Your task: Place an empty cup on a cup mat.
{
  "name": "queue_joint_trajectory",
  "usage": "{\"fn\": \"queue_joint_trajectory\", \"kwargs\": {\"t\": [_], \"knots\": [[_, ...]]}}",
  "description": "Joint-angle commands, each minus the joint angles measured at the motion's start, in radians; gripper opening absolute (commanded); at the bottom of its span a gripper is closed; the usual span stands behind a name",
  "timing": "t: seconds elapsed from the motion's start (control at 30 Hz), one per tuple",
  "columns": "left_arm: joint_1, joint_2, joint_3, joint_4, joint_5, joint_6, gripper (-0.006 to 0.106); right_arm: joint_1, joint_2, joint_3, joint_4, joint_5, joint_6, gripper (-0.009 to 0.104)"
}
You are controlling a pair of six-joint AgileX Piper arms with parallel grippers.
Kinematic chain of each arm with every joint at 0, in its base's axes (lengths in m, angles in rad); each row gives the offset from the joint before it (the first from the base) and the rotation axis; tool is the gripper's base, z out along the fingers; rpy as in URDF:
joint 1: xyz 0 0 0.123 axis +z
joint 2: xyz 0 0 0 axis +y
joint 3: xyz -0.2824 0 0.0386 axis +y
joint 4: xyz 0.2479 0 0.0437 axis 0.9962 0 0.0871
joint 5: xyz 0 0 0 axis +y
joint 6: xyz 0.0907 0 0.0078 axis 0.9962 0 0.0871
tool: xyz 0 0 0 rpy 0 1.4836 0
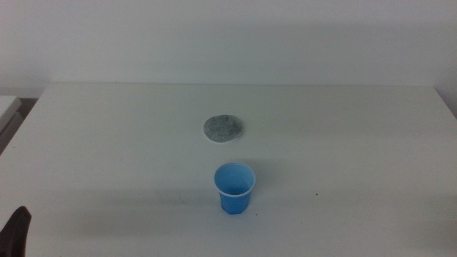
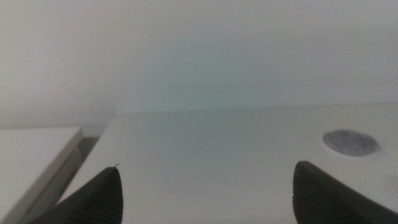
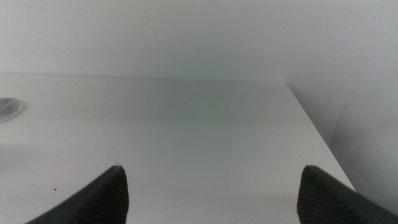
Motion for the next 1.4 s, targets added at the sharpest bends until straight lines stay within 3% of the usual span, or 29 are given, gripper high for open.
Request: {"fn": "queue_joint_trajectory", "kwargs": {"t": [0.0,0.13,0.33,0.47,0.53,0.6,0.77,0.83,0.93,1.27,1.37], "knots": [[-0.007,0.068,-0.048,-0.023,0.009,-0.008,0.094,0.002,-0.005,0.003,-0.003,-0.007,-0.004,0.093],[-0.009,0.308,-0.327,-0.032,0.228,0.000,0.094,0.002,-0.005,0.003,-0.003,-0.007,-0.004,0.093],[-0.009,0.699,-0.789,-0.127,0.674,0.000,0.094,0.002,-0.005,0.003,-0.003,-0.007,-0.004,0.093],[-0.025,0.958,-1.018,-0.199,0.876,0.141,0.094,0.002,-0.005,0.003,-0.003,-0.007,-0.004,0.093],[-0.069,1.078,-1.097,-0.214,0.890,0.155,0.094,0.002,-0.005,0.003,-0.003,-0.007,-0.004,0.093],[-0.145,1.201,-1.174,-0.204,0.934,0.042,0.094,0.002,-0.005,0.003,-0.003,-0.007,-0.004,0.093],[-0.381,1.439,-1.336,-0.047,1.009,-0.202,0.094,0.002,-0.005,0.003,-0.003,-0.007,-0.004,0.093],[-0.454,1.514,-1.377,-0.019,1.020,-0.309,0.094,0.002,-0.005,0.003,-0.003,-0.007,-0.004,0.093],[-0.540,1.623,-1.415,0.022,1.019,-0.342,0.094,0.002,-0.005,0.003,-0.003,-0.007,-0.004,0.093],[-0.606,1.843,-1.416,-0.006,0.841,-0.364,0.093,0.002,-0.005,0.003,-0.003,-0.007,-0.004,0.093],[-0.606,1.890,-1.416,-0.006,0.807,-0.360,0.084,0.002,-0.005,0.003,-0.003,-0.007,-0.004,0.093]]}}
